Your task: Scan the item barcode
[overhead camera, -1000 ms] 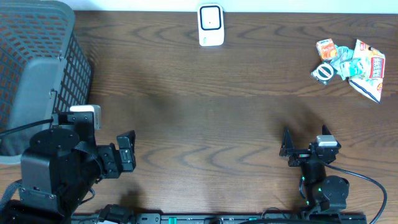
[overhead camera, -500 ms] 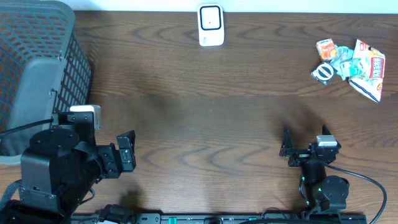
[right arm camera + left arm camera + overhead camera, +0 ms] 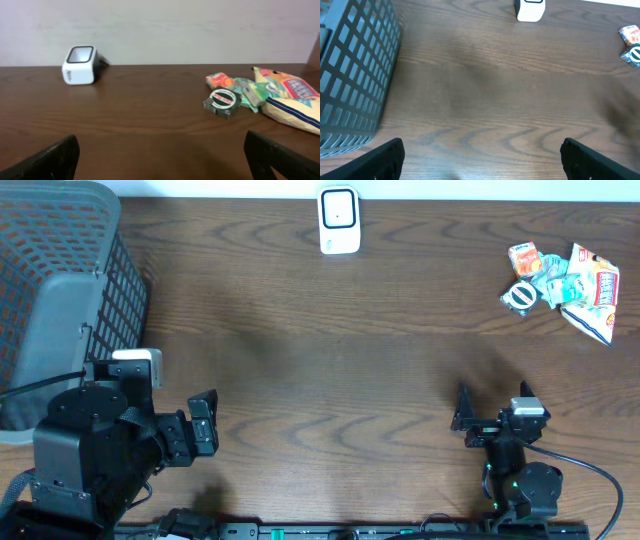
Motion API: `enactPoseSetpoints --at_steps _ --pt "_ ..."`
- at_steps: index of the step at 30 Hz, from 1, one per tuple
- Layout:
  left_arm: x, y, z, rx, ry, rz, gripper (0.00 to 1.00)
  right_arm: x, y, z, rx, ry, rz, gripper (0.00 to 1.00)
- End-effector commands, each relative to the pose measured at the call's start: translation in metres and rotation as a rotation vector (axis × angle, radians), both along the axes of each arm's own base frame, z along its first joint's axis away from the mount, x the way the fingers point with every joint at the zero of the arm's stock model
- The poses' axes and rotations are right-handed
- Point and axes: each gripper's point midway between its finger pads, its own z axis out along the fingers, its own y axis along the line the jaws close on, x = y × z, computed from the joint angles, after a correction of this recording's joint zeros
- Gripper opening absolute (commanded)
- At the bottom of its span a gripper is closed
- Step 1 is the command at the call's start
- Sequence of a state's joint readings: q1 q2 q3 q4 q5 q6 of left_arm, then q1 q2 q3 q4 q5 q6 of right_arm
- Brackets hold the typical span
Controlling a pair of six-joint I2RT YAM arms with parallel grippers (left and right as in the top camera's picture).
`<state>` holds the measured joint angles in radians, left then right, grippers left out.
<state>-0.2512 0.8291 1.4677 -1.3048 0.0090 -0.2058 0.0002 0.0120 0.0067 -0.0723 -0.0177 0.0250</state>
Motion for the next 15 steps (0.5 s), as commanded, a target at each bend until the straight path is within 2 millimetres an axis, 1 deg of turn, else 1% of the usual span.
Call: enactPoseSetpoints --at_steps 1,15 --pt "-0.0004 0.001 0.0028 0.0 -0.008 0.003 0.98 -0.0004 -0.0041 -0.0015 0.003 0.005 -0.02 0.99" --pt "-0.0004 0.0011 0.0028 0.001 -0.008 0.004 0.98 -0.0003 -0.0029 -0.0003 0.003 0.0 -0.015 0.99"
